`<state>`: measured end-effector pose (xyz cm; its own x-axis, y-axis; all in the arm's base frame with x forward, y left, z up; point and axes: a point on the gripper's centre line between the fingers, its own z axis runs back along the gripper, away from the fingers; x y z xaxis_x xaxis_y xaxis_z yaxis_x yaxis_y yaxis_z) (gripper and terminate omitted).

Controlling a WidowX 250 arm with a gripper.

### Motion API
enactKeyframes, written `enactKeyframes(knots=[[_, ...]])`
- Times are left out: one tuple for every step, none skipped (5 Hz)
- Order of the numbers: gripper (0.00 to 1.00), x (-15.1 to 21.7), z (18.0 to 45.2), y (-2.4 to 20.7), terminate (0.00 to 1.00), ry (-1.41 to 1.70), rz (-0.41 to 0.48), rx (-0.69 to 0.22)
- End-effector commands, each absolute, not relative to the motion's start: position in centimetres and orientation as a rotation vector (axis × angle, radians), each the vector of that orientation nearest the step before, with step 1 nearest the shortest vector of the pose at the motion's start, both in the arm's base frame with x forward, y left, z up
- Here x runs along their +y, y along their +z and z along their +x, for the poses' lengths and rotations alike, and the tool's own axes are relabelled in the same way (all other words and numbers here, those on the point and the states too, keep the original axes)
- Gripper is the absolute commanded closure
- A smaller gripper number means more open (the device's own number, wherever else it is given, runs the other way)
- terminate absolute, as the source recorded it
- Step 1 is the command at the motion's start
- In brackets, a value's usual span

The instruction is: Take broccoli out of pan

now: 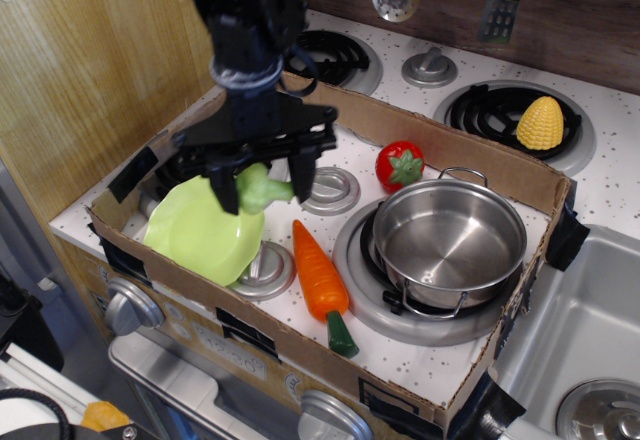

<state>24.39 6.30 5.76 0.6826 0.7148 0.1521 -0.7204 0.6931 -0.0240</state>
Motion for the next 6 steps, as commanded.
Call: enactKeyframes(knots=[[1.0, 9.2, 23.3, 4.9, 0.0, 0.778, 0.035, -0.203], [0.0, 10.3, 24.2, 4.9, 0.0, 0.738, 0.032, -0.22], [0.0, 10.4, 25.1, 5.8, 0.0, 0.706, 0.054, -0.199], [0.0, 10.2, 25.1, 7.3, 0.0, 0.688, 0.105, -0.174], [0.0, 9.6, 25.5, 10.1, 0.0, 0.686, 0.175, -0.134], [0.0, 8.9, 25.8, 11.9, 0.0, 0.687, 0.196, -0.123]])
